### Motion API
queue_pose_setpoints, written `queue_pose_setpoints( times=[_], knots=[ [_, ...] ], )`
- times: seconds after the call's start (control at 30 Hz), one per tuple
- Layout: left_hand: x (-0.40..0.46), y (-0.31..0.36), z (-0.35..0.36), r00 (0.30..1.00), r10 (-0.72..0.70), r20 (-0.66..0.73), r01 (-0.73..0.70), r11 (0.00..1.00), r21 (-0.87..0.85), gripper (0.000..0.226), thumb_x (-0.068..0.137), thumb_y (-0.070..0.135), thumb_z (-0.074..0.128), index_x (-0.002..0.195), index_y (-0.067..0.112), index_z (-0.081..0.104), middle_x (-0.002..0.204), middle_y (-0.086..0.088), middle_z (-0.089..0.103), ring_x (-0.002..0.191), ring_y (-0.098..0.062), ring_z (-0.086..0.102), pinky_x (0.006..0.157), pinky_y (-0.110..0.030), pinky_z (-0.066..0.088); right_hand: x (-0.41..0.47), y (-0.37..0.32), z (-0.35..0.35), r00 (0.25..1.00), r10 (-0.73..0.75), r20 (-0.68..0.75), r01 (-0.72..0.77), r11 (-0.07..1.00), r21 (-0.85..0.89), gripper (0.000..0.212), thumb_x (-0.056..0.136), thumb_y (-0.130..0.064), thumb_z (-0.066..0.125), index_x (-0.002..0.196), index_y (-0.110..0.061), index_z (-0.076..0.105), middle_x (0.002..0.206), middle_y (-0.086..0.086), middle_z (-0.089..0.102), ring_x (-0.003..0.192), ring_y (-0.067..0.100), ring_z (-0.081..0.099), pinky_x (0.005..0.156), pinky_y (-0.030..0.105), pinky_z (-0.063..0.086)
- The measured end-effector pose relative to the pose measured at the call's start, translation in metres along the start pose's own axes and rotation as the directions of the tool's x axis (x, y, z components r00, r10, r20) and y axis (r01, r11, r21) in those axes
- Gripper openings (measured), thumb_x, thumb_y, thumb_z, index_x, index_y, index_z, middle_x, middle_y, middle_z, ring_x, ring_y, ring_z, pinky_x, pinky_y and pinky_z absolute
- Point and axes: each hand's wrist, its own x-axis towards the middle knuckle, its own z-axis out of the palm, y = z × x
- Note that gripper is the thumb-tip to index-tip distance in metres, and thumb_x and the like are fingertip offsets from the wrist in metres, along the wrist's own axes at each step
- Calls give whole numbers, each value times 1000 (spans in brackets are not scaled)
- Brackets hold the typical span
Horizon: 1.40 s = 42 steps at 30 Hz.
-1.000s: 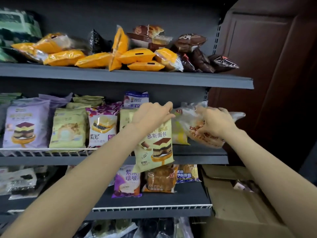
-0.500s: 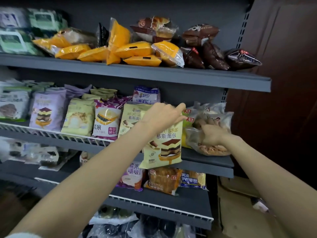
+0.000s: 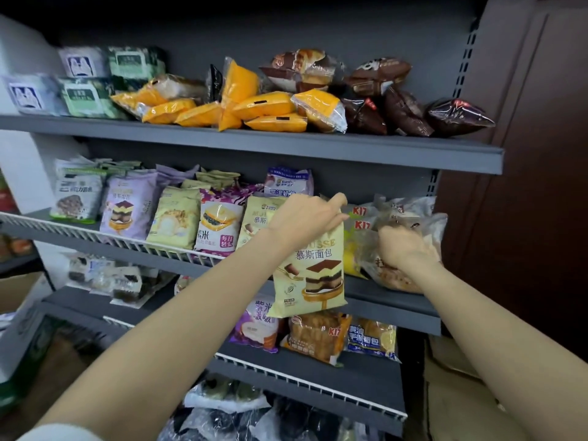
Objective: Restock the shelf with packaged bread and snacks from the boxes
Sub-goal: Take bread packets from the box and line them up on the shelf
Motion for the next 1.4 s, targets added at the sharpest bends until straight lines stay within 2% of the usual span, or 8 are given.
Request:
queue_pose_setpoints(
  times=[0.17,0.33,0.57,0.7,0.97,1.13,1.27,1.4],
  knots=[
    [-12,-9,5,994,-54,-98,39,987,-156,40,94,43,37,97,14,63,41,4,47,32,-14,48,37,-14,6,-8,-8,-2,970,-69,-233,199,778,597,41,96,-34,47,132,-14,49,133,8,53,122,22,47,99,35,40],
    [-14,-21,2,952,-170,-256,94,955,-282,45,87,47,35,96,17,67,37,4,46,28,-14,46,40,-10,5,-35,-52,-8,894,-448,10,187,393,900,36,80,-28,73,108,-33,52,103,-21,60,93,-5,58,80,12,47],
    [-36,-75,17,887,-456,70,384,645,-661,48,97,34,47,140,16,37,122,1,58,118,-18,46,89,-34,43,8,-107,30,995,-44,-84,90,166,982,41,67,-21,82,104,-14,67,102,6,73,90,21,70,81,38,56],
    [-68,-99,53,807,-562,182,542,582,-606,46,95,14,47,138,4,35,138,-15,39,127,-28,37,104,-35,32,31,-139,41,997,66,-40,29,162,986,48,69,-22,81,112,-12,62,105,2,71,97,19,67,89,42,54],
    [-82,-103,95,659,-281,698,741,402,-538,30,97,14,40,68,9,45,76,-6,51,66,-18,46,53,-25,32,52,-177,46,980,199,-21,-26,234,972,46,73,-30,79,106,-3,61,102,6,69,94,20,64,82,33,52],
    [-85,-106,111,616,-214,758,771,360,-525,27,88,31,62,97,6,54,101,-5,57,91,-20,53,73,-25,43,52,-181,51,990,132,-53,16,268,963,38,77,-27,75,104,-4,65,100,4,69,90,16,63,74,24,46],
    [-84,-106,124,591,-236,771,778,421,-467,50,82,38,70,118,6,57,122,-7,58,101,-20,53,91,-32,46,73,-183,84,998,26,-53,40,362,931,89,46,-57,73,120,-12,55,115,2,63,106,17,61,92,36,52],
    [-78,-107,124,550,-250,797,800,430,-418,56,81,34,72,123,3,52,116,-8,59,96,-20,48,89,-30,42,47,-180,47,995,-100,23,37,557,830,89,56,-26,86,129,-5,41,123,5,44,120,18,44,105,28,38]
  ],
)
